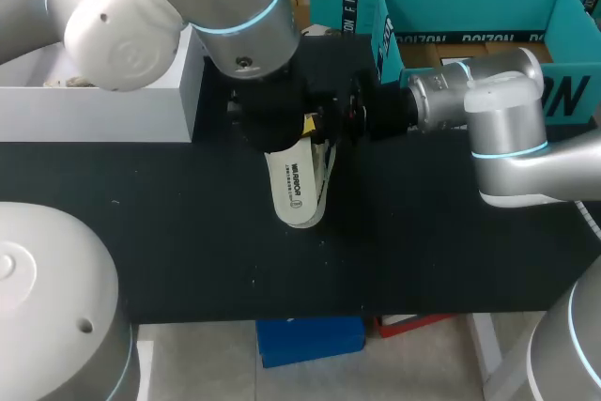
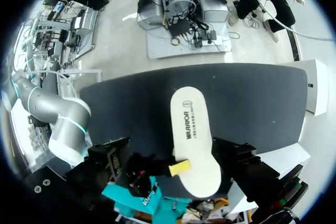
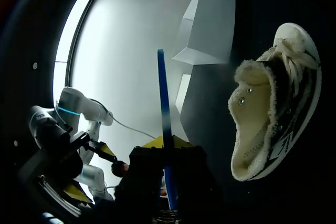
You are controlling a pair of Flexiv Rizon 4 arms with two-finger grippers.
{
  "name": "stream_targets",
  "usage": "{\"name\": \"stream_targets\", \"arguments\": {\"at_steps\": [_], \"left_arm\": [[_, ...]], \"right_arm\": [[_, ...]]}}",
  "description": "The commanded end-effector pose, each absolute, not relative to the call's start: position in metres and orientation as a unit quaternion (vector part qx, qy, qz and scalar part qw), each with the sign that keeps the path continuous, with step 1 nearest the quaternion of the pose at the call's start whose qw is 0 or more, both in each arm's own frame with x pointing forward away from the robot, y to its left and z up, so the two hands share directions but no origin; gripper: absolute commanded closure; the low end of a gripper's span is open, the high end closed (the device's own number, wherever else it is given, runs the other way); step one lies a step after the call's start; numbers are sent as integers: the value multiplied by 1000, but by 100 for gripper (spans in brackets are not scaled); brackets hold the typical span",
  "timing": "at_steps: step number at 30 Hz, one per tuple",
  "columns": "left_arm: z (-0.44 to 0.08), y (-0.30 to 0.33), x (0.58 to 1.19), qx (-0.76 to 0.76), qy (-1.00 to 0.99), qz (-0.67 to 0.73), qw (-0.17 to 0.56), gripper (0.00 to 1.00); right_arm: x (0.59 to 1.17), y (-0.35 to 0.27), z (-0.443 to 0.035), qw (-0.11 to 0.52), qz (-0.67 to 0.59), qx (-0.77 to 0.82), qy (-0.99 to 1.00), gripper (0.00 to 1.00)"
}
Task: Take the shoe out of the shoebox, open the shoe tongue, remove and reinsert the insole, then place the shoe into the shoebox
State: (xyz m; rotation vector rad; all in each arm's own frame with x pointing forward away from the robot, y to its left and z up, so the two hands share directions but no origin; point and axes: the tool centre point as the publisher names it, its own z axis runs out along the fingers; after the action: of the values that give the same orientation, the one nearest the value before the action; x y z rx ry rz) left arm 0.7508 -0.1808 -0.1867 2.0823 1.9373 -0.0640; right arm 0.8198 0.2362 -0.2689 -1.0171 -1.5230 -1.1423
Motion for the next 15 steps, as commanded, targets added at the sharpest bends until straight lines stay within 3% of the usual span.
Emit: {"name": "stream_targets", "arguments": {"at_steps": [1, 15], "left_arm": [[-186, -187, 763, 725, 676, -15, 133, 0], [-196, -173, 817, 713, 692, -7, 114, 0]], "right_arm": [[820, 238, -269, 472, -466, -416, -622, 100], [820, 238, -269, 472, -466, -416, -622, 100]]}}
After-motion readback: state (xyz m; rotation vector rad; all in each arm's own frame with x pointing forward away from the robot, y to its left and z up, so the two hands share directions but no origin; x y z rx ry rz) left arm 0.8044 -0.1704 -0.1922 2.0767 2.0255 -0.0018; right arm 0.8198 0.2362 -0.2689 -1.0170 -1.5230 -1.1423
